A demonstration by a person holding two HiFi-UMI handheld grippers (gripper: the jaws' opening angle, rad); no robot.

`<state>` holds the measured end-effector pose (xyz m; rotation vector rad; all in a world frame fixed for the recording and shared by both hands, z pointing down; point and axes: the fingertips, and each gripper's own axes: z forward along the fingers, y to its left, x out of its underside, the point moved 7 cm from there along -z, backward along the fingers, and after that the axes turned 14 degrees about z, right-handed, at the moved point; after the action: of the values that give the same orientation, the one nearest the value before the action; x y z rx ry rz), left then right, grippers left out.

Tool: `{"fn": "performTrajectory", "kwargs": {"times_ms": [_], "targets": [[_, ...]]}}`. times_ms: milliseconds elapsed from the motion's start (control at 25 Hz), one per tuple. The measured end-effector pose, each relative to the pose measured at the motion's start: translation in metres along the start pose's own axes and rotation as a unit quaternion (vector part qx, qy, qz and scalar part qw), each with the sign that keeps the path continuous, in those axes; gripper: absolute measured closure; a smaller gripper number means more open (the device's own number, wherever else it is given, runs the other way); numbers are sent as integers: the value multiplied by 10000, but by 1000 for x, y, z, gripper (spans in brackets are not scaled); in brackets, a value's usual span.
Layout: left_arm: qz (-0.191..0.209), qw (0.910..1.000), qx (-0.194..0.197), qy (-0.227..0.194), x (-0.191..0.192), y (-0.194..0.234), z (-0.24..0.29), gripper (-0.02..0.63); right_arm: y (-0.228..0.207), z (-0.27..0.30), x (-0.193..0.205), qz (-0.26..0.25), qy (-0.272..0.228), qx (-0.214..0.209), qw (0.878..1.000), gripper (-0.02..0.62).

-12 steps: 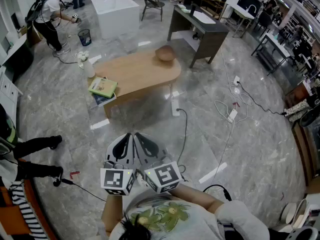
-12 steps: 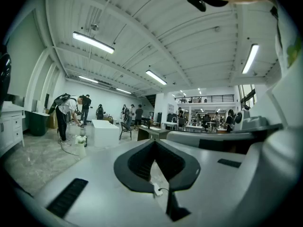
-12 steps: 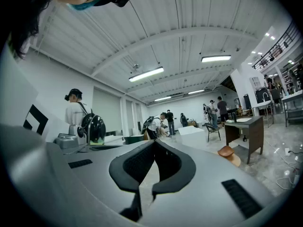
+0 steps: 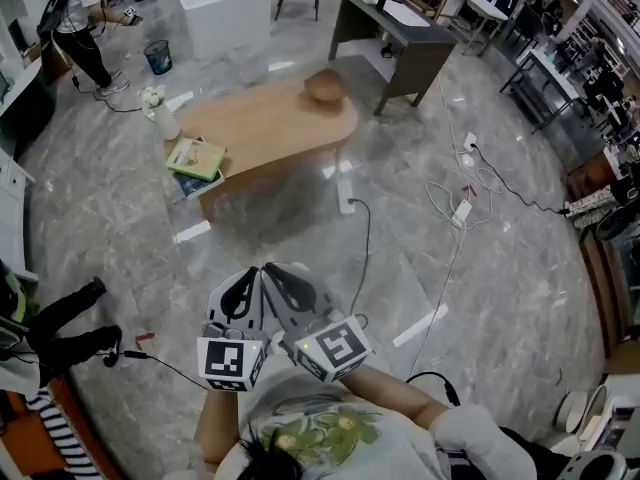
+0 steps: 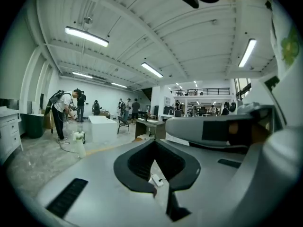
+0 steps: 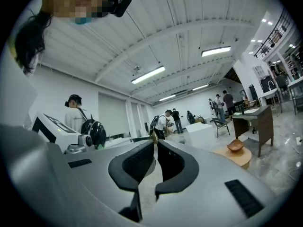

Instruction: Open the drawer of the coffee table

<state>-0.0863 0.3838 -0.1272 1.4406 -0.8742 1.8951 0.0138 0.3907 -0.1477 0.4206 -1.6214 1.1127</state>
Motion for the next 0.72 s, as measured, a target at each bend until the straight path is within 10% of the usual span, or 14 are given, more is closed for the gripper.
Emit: {"fn": "performTrajectory", "kwargs": {"times_ms": [720], "targets": [[65, 9963, 52, 850, 33, 75, 78, 597, -104, 96, 22, 782, 1596, 184, 9839, 566]]}}
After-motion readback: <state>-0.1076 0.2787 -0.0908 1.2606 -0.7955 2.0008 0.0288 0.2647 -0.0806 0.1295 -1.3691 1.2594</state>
